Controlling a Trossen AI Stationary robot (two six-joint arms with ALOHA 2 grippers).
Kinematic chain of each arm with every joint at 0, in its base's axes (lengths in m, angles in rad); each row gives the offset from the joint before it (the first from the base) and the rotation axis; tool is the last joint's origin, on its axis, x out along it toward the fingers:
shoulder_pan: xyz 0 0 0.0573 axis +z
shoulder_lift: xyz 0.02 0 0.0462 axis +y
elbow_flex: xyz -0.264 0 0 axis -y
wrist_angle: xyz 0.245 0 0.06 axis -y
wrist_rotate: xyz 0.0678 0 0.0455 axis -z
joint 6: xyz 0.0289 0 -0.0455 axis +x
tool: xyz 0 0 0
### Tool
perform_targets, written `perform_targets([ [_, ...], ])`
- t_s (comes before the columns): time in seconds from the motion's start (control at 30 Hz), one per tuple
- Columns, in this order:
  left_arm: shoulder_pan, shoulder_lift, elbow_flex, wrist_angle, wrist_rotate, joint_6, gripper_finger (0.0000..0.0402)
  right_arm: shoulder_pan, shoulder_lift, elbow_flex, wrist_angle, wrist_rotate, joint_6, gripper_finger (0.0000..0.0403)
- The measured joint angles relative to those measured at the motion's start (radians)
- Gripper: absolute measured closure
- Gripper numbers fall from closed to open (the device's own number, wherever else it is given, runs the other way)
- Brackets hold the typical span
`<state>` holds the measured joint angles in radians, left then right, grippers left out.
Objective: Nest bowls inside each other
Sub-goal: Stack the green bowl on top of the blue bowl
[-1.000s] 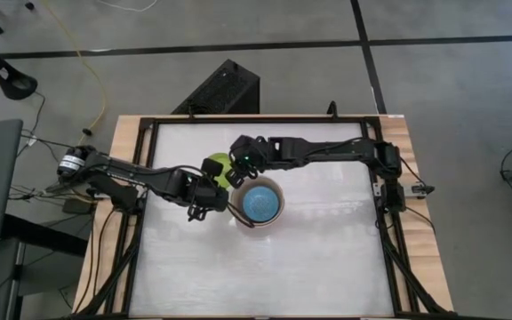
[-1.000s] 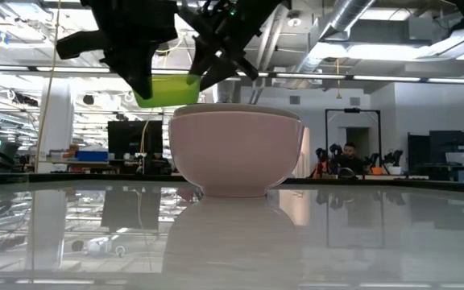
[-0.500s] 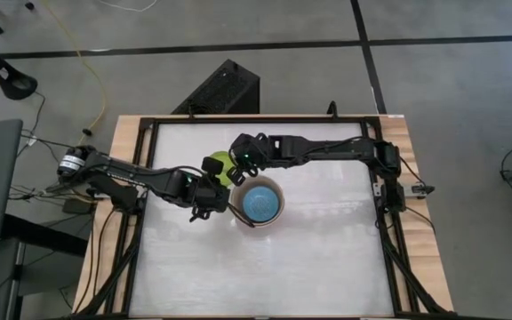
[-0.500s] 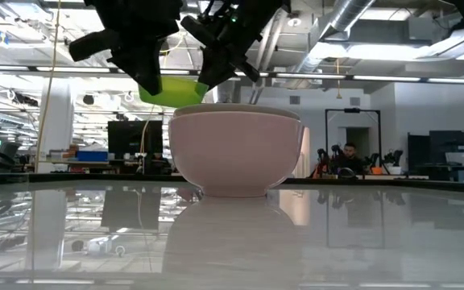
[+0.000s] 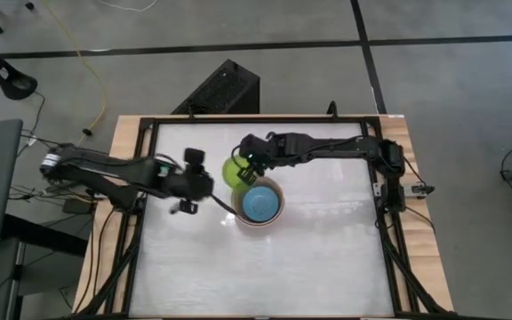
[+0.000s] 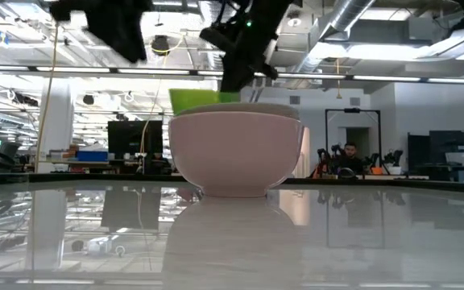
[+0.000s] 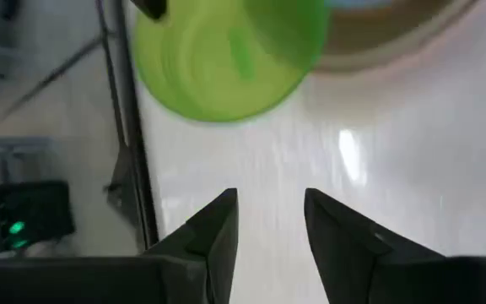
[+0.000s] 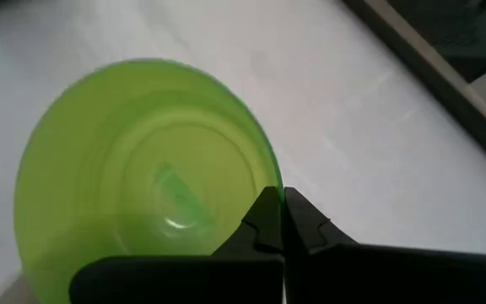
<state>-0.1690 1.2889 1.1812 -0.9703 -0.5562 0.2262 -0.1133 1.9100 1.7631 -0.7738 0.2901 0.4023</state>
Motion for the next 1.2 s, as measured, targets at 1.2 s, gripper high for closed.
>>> perform_targets([
  [1.2, 0.13, -1.021, -1.019, 1.058, 0.282, -0.215, 0.0274, 0.24, -0.124, -0.178, -0.099, 0.107, 0.338, 0.0402],
])
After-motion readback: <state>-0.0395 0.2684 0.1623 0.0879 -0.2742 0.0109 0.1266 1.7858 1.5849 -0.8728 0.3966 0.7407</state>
